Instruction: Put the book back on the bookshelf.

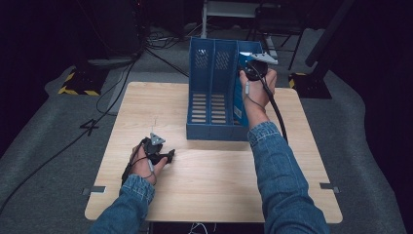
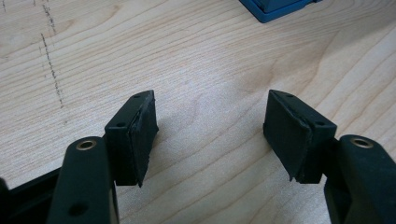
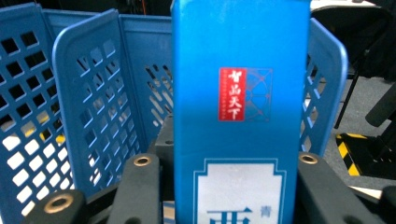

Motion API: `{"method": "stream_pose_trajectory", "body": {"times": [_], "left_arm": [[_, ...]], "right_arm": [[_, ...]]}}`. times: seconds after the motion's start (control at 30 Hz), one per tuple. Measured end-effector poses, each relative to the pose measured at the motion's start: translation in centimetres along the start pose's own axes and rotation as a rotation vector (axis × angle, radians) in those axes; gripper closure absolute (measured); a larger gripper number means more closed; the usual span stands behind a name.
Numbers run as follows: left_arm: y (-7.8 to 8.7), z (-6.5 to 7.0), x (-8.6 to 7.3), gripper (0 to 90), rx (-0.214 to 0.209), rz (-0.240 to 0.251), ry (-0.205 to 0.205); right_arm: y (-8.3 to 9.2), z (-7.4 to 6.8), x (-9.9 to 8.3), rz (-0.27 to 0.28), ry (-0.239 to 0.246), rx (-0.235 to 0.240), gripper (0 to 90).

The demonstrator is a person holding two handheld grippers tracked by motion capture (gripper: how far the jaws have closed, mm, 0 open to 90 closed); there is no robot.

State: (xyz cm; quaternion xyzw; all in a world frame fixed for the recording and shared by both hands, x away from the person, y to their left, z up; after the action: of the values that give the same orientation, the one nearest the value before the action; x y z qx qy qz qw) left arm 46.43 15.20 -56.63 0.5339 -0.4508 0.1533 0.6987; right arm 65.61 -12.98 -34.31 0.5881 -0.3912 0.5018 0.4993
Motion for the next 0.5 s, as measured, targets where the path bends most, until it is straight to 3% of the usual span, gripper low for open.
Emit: {"method": "stream_pose_trajectory", "body": {"times": [0.1,0.3,0.37,0.43,0.5], "left_arm": [[0.0,0.0,0.0,35.3,0.0,0.0,0.001],[0.0,0.0,0.0,35.3,0.0,-0.002,-0.004],[0.0,0.0,0.0,35.3,-0.001,-0.003,-0.004],[0.0,0.0,0.0,35.3,-0.004,-0.002,-0.003],[0.0,0.0,0.0,35.3,-0.004,-0.003,-0.001]], "right_arm": [[0.3,0.0,0.5,0.026,0.0,-0.004,61.7],[2.8,0.0,5.1,0.241,0.01,-0.006,61.6],[2.7,-0.1,5.8,0.306,0.026,-0.008,61.4],[2.0,-0.3,5.2,0.319,0.033,0.006,61.2],[0.9,-0.3,2.9,0.273,0.025,0.015,61.0]]}}
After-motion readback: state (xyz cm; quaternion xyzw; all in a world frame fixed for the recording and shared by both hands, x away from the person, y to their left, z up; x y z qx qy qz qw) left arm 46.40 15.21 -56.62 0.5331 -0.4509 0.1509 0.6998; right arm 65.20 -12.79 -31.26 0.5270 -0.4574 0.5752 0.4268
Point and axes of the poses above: each handheld gripper's, and its own axes: y roughly backward along the jaws, x roughly out of its top, z roughly to its right, the point moved 9 cm from there along -y, roughly forward along the jaws, and after that the axes turned 7 degrees about z, right-handed, at the moved point
